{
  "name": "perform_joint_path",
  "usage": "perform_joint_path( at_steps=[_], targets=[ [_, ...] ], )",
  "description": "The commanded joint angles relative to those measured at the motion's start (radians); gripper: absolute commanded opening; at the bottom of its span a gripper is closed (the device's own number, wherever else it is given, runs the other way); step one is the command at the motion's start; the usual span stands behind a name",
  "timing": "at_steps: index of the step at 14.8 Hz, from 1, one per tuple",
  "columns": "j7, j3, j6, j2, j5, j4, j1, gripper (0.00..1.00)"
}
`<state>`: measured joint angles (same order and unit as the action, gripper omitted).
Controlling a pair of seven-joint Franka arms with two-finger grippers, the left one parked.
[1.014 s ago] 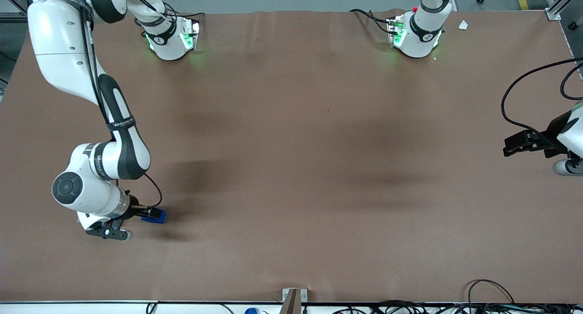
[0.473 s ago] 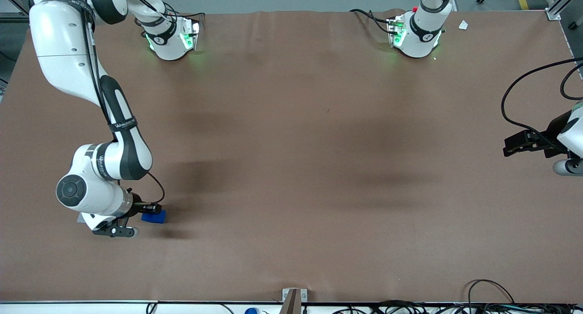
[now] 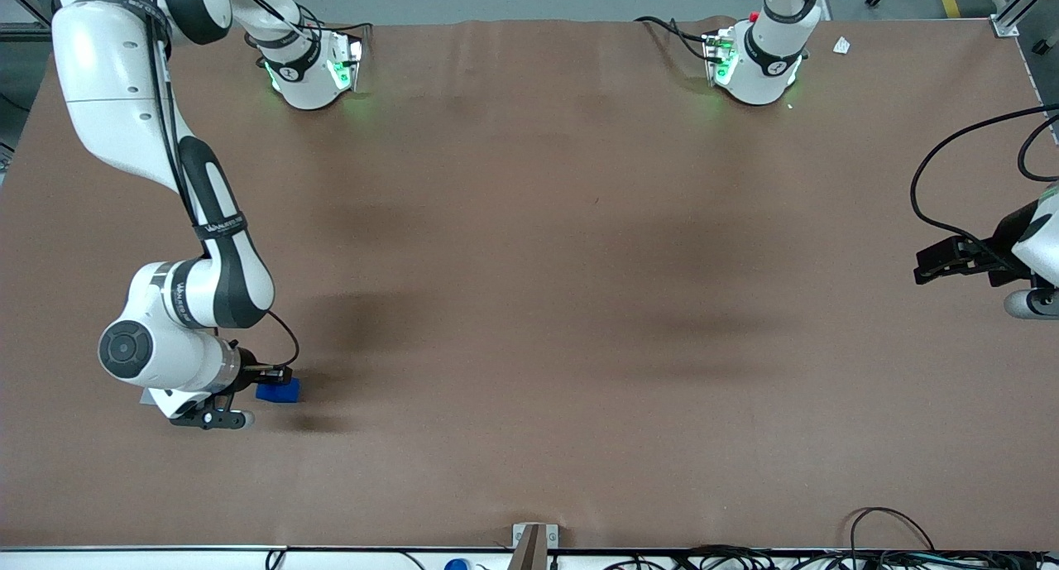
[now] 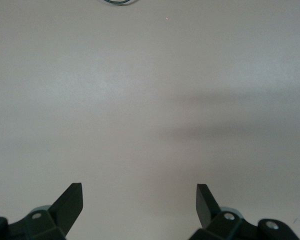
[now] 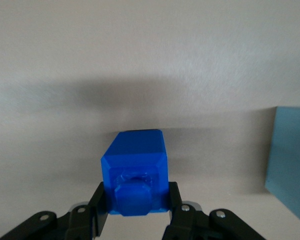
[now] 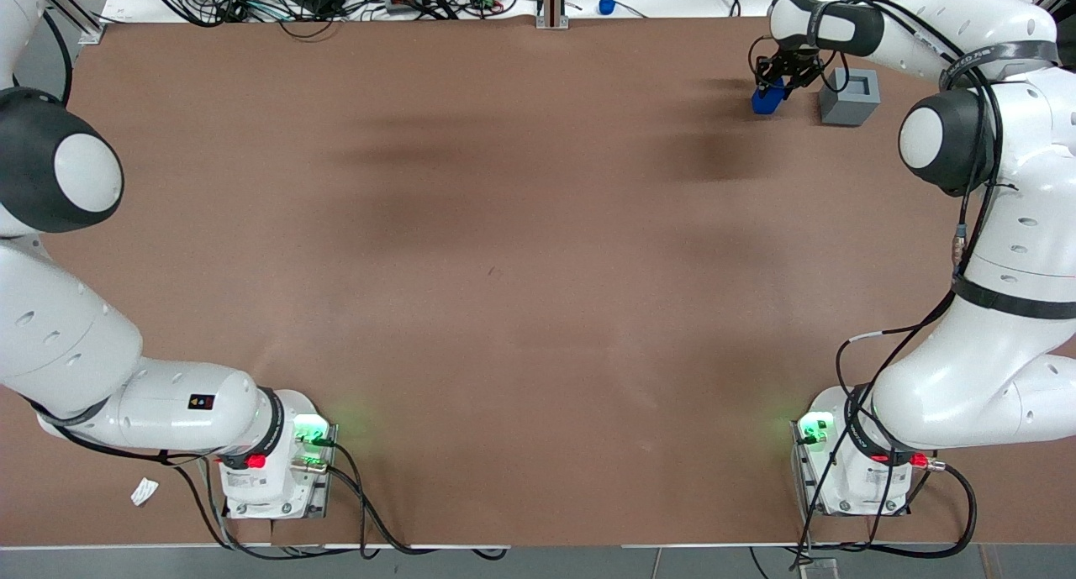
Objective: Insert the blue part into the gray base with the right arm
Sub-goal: 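Carry the blue cube over the gray base and lower it into the opening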
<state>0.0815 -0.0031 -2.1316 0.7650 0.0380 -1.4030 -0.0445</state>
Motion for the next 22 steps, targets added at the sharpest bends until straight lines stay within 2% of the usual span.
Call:
perform_joint_path(
  at_steps=[1, 3, 9, 11, 18, 22],
  targets=[
    [-0.020, 0.000, 0.201, -0.021, 0.023, 0.172, 0.047, 0.00],
    [-0.029, -0.001, 0.277, -0.019, 0.019, 0.234, 0.070, 0.00],
    [-0.003, -0.005, 0.300, 0.005, 0.007, 0.242, 0.189, 0.00],
    [-0.022, -0.005, 0.299, 0.019, -0.033, 0.242, 0.195, 0.00],
    [-0.085, -0.005, 0.309, 0.030, -0.039, 0.233, 0.212, 0.00],
    [-0.101, -0.002, 0.337, 0.028, -0.119, 0.236, 0.198, 0.00]
  ],
)
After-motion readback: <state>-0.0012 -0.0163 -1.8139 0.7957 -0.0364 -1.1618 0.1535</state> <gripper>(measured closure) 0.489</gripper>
